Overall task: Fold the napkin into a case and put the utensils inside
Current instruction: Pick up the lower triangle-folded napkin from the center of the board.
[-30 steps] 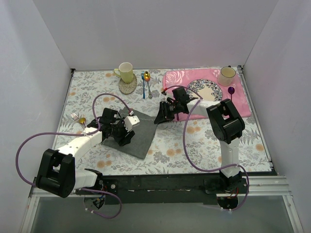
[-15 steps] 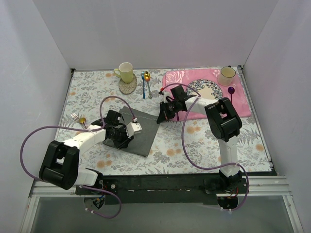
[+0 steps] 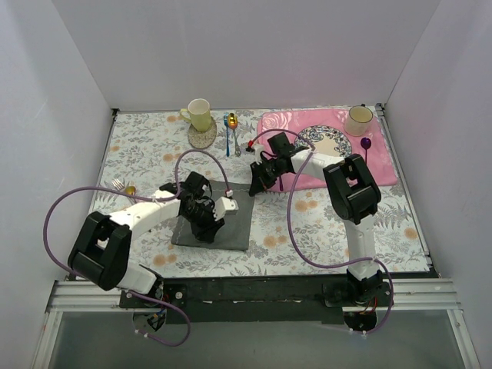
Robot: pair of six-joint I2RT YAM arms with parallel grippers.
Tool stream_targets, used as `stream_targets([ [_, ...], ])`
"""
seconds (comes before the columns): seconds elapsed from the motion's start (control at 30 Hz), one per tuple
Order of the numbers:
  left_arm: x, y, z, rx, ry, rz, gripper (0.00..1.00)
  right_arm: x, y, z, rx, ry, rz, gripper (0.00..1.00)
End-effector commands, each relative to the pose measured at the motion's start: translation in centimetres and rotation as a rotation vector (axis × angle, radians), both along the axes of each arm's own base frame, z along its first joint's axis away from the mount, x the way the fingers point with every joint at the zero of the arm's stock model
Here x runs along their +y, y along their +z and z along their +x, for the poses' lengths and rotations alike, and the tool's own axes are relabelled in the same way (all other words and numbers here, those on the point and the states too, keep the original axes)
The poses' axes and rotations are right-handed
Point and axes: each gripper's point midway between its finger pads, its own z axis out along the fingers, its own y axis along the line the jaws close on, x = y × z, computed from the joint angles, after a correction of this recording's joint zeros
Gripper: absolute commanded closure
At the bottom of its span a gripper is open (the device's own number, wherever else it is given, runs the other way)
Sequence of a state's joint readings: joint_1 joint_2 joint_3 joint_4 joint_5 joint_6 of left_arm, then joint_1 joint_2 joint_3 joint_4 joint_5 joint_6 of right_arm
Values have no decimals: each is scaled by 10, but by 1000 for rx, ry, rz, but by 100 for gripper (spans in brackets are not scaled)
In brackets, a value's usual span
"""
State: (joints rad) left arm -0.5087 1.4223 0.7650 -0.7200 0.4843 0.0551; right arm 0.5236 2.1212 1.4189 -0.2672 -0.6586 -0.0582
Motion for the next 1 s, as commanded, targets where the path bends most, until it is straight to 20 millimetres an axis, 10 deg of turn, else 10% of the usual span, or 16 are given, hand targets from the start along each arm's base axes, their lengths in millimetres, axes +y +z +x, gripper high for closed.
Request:
stream_targets([
  [0.0,-17,57,30,28,125,-170,61,-4,-2,1,-71,119,-17,96],
  [0.17,21,94,106,-33,321,-304,43,0,3,8,-84,151,-22,54],
  [0.4,62,99,162,-134,439,-307,37,-2,10,29,-88,114,-86,29],
  [0.6,64,95,176,-131,477,-318,38,1,5,25,-24,135,-83,34],
  [0.97,84,92,182,-148,572,-318,38,12,25,11,20,218,22,84],
])
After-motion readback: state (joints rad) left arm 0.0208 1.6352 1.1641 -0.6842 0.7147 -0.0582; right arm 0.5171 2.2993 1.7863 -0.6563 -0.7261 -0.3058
